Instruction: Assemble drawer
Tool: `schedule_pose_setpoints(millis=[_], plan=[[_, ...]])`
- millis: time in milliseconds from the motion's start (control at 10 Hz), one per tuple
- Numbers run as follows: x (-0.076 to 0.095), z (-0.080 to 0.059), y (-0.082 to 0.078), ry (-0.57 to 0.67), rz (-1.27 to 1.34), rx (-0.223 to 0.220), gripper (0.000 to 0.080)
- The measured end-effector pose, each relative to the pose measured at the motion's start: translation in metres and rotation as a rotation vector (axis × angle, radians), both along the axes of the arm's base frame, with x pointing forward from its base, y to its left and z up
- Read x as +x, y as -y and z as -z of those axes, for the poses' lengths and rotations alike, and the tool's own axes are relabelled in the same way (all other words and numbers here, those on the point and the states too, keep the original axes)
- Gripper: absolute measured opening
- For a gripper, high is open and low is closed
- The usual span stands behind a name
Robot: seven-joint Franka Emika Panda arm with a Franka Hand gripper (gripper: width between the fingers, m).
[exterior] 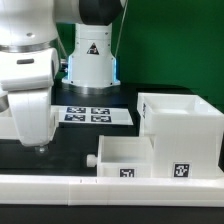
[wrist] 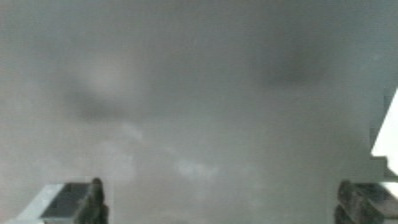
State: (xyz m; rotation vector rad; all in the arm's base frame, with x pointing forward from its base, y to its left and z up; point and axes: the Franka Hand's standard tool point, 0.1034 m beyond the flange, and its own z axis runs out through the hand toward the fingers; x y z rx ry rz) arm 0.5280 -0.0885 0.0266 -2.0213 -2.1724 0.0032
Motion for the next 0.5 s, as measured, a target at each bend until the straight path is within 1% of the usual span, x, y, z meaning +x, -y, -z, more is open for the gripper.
schedule_pose_setpoints(millis=[400, 500], plan=[[0.006, 0.005, -0.043, -0.005, -0.029, 0.025, 0.0649], [0.007, 0.005, -0.049, -0.009, -0.009, 0.023, 0.0649]])
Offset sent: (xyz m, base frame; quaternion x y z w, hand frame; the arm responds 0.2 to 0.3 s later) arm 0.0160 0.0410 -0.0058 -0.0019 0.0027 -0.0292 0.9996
